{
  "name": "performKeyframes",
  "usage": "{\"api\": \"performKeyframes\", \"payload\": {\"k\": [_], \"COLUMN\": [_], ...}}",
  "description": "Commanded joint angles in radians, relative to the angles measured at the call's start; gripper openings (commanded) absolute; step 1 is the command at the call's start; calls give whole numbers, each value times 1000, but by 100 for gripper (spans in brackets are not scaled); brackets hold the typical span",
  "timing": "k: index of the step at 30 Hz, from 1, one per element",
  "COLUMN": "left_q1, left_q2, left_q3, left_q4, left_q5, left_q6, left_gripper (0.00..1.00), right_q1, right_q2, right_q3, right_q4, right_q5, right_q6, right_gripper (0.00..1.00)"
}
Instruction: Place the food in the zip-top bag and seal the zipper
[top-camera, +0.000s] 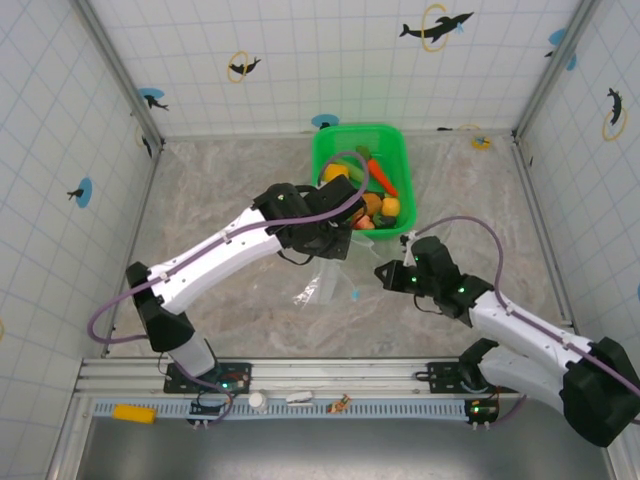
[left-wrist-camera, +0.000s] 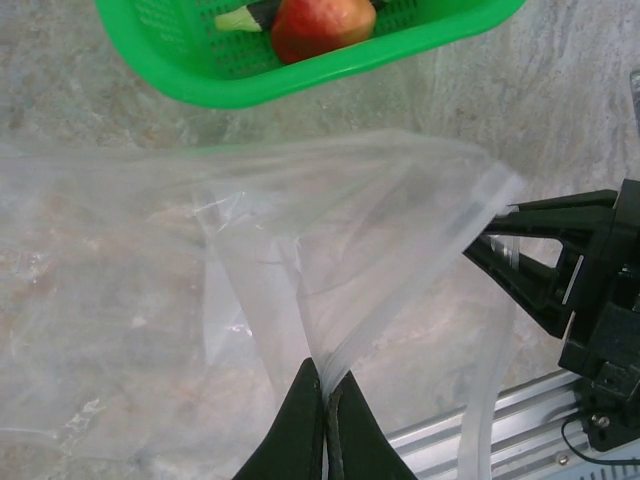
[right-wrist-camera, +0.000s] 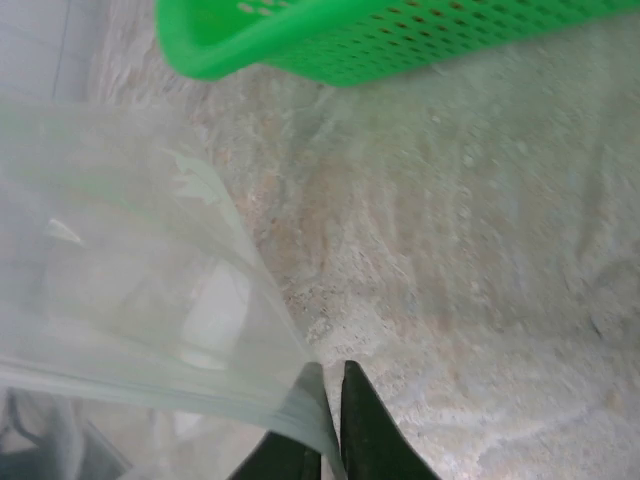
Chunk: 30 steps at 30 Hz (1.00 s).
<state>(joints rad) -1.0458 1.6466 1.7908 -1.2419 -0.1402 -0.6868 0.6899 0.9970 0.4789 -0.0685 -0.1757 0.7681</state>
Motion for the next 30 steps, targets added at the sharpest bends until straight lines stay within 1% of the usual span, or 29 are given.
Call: {"api": "performKeyframes", "payload": {"k": [1,2,3,4,5,7,10,12,14,18,22,24,26,27,30], "left_q1": [22,34,39,42,48,77,133,180,219,244,247,262,283,293,307], "left_q2": [-89,-102,-113,-126,-142,-165,-200,-212,-218,-214,-204,-219,-245,-263,-316], "left_q3": [-62,-94,-124,-160,-202,-258,-343,-401,-457,-552,-578,-618,-673,-700,-750], "left_q4": [-18,12,39,72,104,152,244,303,388,575,659,697,752,770,812], "left_q5": [-35,-14,-5,-17,-31,-43,-19,-18,29,105,131,145,173,175,161], "left_q6": [-40,-46,-46,-48,-48,-61,-72,-83,-92,-112,-109,-112,-128,-136,-135], "left_gripper": [0,0,0,0,0,0,0,0,0,0,0,0,0,0,0], "right_q1": [57,66,72,78,74,42,-63,-122,-167,-194,-227,-228,-233,-233,-205], "right_q2": [14,18,22,23,17,15,52,83,135,290,472,591,704,762,896], "right_q3": [118,162,196,235,256,289,352,391,439,561,708,812,914,958,1090], "right_q4": [-8,-29,-64,-107,-125,-145,-204,-240,-282,-399,-467,-503,-561,-579,-664], "right_q5": [76,91,125,173,185,146,39,48,57,167,140,134,135,113,125], "right_q6": [11,16,14,4,-26,-77,-79,-68,-68,-105,-98,-145,-154,-157,-181], "right_gripper": [32,44,50,53,53,56,57,58,57,52,55,59,62,62,61]}}
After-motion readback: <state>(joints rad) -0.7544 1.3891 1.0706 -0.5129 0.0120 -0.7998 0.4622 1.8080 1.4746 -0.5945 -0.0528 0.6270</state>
